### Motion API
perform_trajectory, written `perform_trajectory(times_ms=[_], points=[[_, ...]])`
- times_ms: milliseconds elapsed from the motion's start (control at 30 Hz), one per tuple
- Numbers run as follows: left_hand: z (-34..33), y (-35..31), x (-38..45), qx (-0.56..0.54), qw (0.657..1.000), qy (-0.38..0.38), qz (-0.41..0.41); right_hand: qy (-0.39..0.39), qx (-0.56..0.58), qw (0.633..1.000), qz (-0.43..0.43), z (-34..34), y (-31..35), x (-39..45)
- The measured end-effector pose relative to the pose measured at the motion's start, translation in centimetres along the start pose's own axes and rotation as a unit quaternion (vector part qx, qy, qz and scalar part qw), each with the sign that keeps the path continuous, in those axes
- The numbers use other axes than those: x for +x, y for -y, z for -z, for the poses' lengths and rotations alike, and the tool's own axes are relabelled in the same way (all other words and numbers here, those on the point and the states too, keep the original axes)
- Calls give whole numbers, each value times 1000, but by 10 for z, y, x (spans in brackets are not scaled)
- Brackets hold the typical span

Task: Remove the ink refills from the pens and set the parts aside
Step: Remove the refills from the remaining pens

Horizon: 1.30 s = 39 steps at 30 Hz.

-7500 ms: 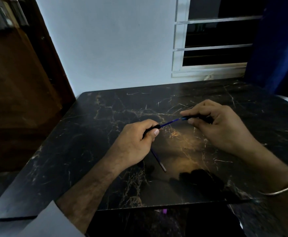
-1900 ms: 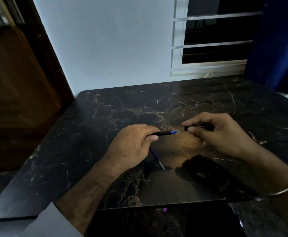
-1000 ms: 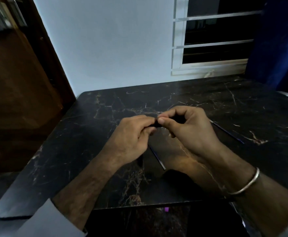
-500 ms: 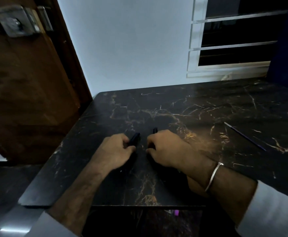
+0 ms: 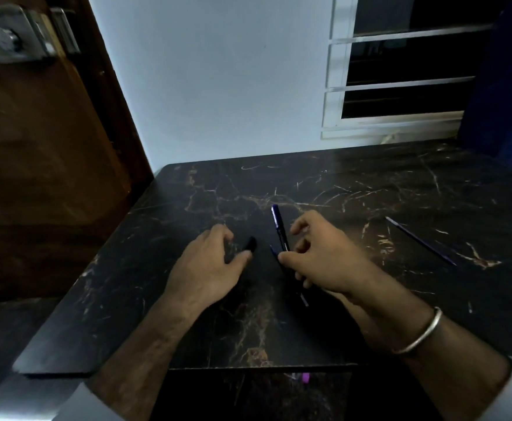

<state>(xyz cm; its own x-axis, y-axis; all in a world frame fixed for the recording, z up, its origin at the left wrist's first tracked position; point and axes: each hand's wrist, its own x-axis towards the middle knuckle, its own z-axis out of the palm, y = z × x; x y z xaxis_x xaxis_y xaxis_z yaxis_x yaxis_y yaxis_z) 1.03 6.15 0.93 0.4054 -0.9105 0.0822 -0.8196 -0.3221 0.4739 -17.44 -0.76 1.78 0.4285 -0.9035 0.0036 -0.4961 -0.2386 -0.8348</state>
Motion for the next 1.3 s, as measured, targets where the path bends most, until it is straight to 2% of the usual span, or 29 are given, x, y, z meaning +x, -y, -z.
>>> perform_trajectory(times_ms=[67,133,200,267,333,367,467,600,700,767,833,867,900,967,1033,1133,1233,1300], points=[[3,-13,-6,-97,993,-27,-58,6,92,996,13,5,2,-8],[2,-31,-12,-205,974,37,-87,25,83,994,59,4,4,-16],[-3,-43,-14,-263,959,74,-82,69,72,990,96,5,6,-22],[-5,-47,-14,-253,960,72,-97,43,145,986,73,14,6,-23],[-6,-47,-14,-192,969,67,-142,-29,269,962,21,28,3,-20],[-7,-48,-15,-159,972,63,-163,-37,289,957,14,34,1,-20],[-13,-58,-22,-98,972,69,-201,34,192,978,68,38,-6,-23],[-13,-78,-28,-64,969,69,-230,-4,200,976,86,60,-15,-25],[-11,-94,-28,-62,962,68,-255,5,214,972,95,73,-15,-32],[-5,-92,-26,-63,965,68,-247,-67,267,958,74,98,-25,-32],[7,-77,-22,-70,975,63,-199,-223,291,930,33,143,-47,-31],[14,-66,-20,-74,980,60,-175,-299,239,924,13,164,-57,-32],[19,-58,-17,-77,982,53,-163,-335,156,929,-2,178,-67,-30],[20,-49,-12,-90,982,52,-155,-304,-36,951,-43,181,-85,-21],[11,-50,-10,-118,976,72,-166,-250,-147,952,-100,173,-99,-15],[2,-53,-14,-124,970,108,-179,-204,-165,952,-157,167,-105,-14],[0,-48,-16,-70,967,111,-217,-161,-155,957,-186,165,-108,-16],[0,-49,-17,-50,967,96,-229,-185,-186,951,-162,159,-103,-22]])
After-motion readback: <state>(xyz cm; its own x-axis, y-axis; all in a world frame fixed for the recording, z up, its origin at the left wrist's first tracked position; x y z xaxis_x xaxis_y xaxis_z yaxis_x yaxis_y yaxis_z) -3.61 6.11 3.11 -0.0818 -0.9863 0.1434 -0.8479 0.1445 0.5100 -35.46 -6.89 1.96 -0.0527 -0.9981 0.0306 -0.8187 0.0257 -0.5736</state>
